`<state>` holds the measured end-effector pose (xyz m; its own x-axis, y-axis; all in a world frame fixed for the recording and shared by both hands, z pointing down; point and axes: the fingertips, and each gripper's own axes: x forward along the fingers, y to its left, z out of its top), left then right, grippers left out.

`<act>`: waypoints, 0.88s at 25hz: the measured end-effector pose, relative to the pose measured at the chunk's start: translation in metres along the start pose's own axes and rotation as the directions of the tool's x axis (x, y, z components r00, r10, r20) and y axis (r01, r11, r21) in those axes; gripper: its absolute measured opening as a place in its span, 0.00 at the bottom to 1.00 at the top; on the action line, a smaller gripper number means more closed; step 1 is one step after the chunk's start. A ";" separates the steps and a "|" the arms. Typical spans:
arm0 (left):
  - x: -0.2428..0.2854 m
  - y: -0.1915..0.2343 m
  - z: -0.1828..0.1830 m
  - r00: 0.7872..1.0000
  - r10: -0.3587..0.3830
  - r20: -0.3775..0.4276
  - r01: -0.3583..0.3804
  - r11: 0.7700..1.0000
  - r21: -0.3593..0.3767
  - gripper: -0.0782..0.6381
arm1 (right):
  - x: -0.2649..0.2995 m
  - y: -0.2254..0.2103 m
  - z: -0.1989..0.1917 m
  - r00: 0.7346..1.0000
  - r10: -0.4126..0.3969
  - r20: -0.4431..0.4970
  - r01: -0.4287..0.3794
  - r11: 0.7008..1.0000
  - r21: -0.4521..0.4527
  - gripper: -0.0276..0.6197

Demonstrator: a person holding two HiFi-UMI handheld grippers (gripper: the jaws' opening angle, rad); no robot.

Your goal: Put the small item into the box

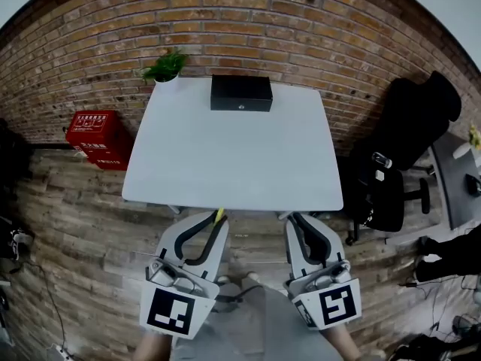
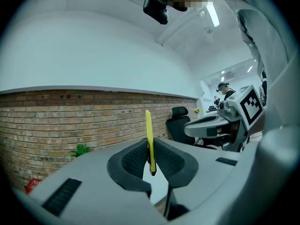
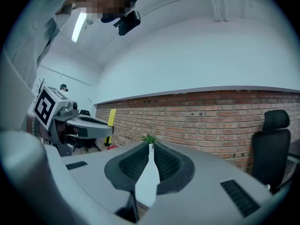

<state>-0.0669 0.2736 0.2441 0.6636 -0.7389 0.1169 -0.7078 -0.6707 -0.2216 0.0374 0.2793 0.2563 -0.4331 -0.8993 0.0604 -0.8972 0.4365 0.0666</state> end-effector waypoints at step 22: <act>0.090 0.072 -0.011 0.998 0.062 -0.011 -0.062 0.998 0.010 0.18 | 0.107 -0.064 -0.006 0.999 0.042 0.009 -0.041 0.999 -0.014 0.14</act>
<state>-0.0612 0.1583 0.2492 0.6159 -0.7796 0.1138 -0.7449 -0.6233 -0.2381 0.0491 0.1557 0.2645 -0.4707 -0.8806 0.0538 -0.8772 0.4737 0.0781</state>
